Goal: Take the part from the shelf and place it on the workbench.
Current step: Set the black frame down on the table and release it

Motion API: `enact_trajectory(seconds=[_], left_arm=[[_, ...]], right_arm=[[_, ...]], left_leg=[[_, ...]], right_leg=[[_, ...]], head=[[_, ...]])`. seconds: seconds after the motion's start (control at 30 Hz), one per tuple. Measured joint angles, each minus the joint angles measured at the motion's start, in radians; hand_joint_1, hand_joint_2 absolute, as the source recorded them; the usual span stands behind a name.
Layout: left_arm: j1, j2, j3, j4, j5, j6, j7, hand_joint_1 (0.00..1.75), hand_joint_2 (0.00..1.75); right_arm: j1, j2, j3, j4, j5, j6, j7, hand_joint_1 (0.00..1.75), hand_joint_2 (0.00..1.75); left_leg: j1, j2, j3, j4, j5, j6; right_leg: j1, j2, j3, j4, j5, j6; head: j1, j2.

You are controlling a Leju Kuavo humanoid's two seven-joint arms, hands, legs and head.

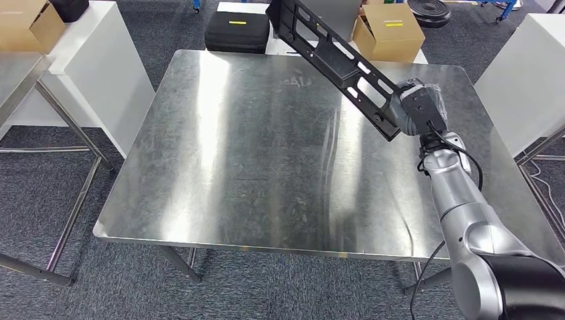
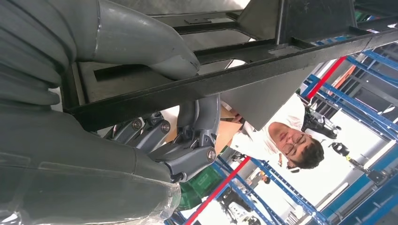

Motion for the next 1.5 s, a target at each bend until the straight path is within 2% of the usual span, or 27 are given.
enact_trajectory(seconds=[0.13,0.27,0.37,0.5,1.1,1.4,1.5], left_arm=[[0.000,0.000,-0.001,0.000,-0.001,0.001,0.000,0.00,1.75],[0.000,0.000,-0.002,0.000,0.000,-0.004,-0.001,0.00,1.75],[0.000,0.000,-0.004,0.000,-0.003,-0.003,-0.003,0.00,1.75],[0.000,0.001,-0.007,-0.001,-0.005,-0.033,0.005,0.00,0.00],[-0.003,0.000,-0.025,-0.004,-0.008,-0.028,0.013,0.00,0.00],[-0.003,-0.003,-0.025,-0.005,0.001,-0.027,0.048,0.00,0.00],[-0.003,-0.003,-0.025,-0.006,0.000,-0.031,0.054,0.00,1.31]], right_arm=[[0.009,-0.014,-0.001,0.000,-0.022,0.003,-0.004,1.75,1.75],[0.020,-0.025,-0.001,-0.002,-0.032,0.005,-0.004,0.00,1.75],[0.024,-0.028,-0.002,-0.005,-0.038,0.005,-0.006,0.00,1.75],[0.029,-0.028,-0.002,-0.007,-0.038,0.006,-0.007,0.00,1.75],[0.025,-0.009,-0.002,-0.007,-0.021,0.006,-0.006,0.00,1.75],[-0.011,-0.007,-0.002,-0.007,0.006,0.007,0.035,0.00,1.75],[-0.019,-0.018,-0.002,-0.007,0.005,0.014,0.042,0.00,1.75]], left_leg=[[0.000,0.000,0.000,0.000,0.000,0.000],[0.000,0.000,0.000,0.000,0.000,0.000],[0.000,0.000,0.000,0.000,0.000,0.000],[0.000,0.000,0.000,0.000,0.000,0.000],[0.000,0.000,0.000,0.000,0.000,0.000],[0.000,0.000,0.000,0.000,0.000,0.000],[0.000,0.000,0.000,0.000,0.000,0.000]], right_leg=[[0.000,0.000,0.000,0.000,0.000,0.000],[0.000,0.000,0.000,0.000,0.000,0.000],[0.000,0.000,0.000,0.000,0.000,0.000],[0.000,0.000,0.000,0.000,0.000,0.000],[0.000,0.000,0.000,0.000,0.000,0.000],[0.000,0.000,0.000,0.000,0.000,0.000],[0.000,0.000,0.000,0.000,0.000,0.000]], head=[[0.000,0.000],[0.000,0.000],[0.000,0.000],[0.000,0.000],[0.000,0.000],[0.000,0.000],[0.000,0.000]])
